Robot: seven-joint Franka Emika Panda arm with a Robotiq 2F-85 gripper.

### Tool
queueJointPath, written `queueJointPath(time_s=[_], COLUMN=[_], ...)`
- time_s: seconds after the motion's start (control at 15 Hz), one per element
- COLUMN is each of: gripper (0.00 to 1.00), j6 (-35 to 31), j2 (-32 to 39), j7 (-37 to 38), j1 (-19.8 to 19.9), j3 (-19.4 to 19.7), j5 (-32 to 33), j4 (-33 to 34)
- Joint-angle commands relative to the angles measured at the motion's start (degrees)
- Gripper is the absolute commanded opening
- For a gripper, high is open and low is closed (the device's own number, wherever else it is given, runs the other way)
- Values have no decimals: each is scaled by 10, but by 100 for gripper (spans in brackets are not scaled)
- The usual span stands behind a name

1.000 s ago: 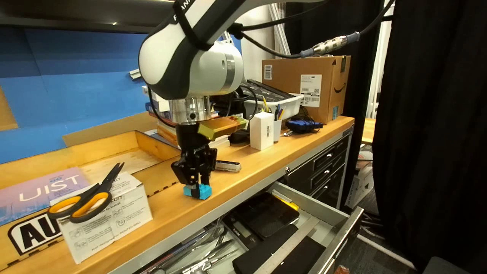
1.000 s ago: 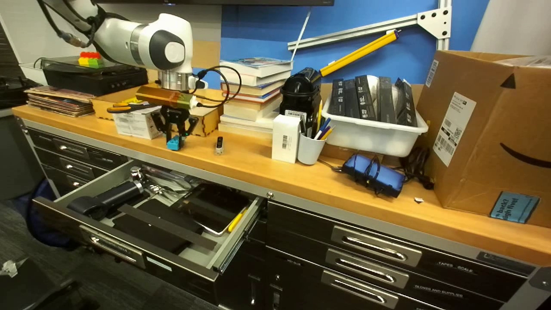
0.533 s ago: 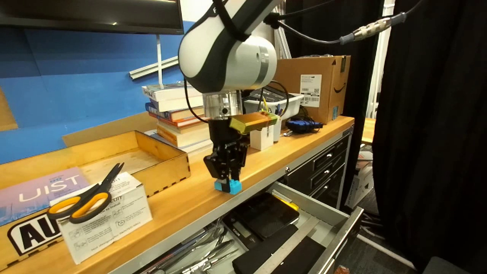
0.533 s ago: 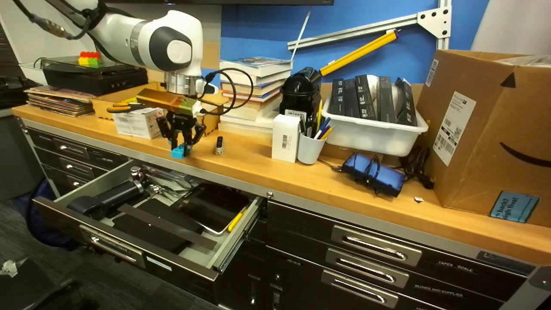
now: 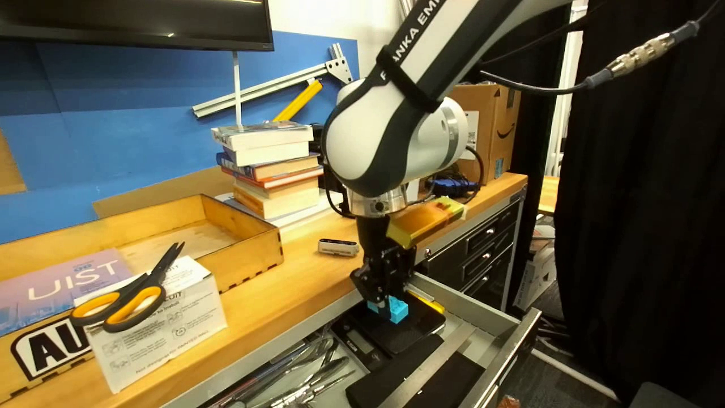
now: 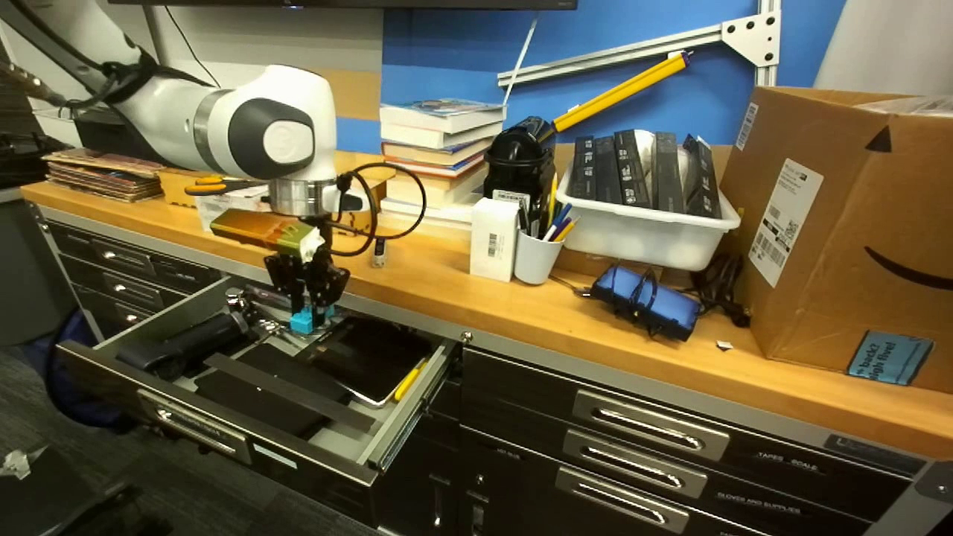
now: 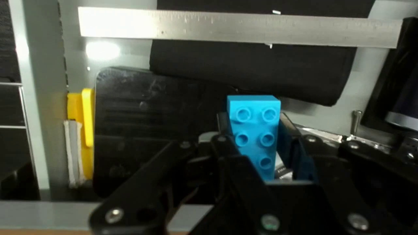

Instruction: Put the blue block inside the open drawer then close the drawer

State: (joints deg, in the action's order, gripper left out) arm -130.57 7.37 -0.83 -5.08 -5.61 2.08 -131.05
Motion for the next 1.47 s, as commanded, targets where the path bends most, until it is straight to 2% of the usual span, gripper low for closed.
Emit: queueJointPath(time_s=[0.0, 0.07, 0.13, 0.27, 0.53, 1.0, 1.13, 1.4], gripper=[16, 23, 61, 68, 99, 100, 100, 100], j6=[-43, -52, -57, -58, -7, 58, 42, 6], j2=[-35, -36, -36, -44, -99, -206, -204, -174], j7=[45, 51, 54, 54, 23, 20, 41, 102], j1=[-3, -4, -5, -3, 4, 34, 42, 57], j3=[8, 8, 7, 7, 9, 43, 44, 37], j5=[17, 21, 19, 14, 2, 13, 24, 86], j4=[-61, -68, -74, -83, -112, -219, -248, -277])
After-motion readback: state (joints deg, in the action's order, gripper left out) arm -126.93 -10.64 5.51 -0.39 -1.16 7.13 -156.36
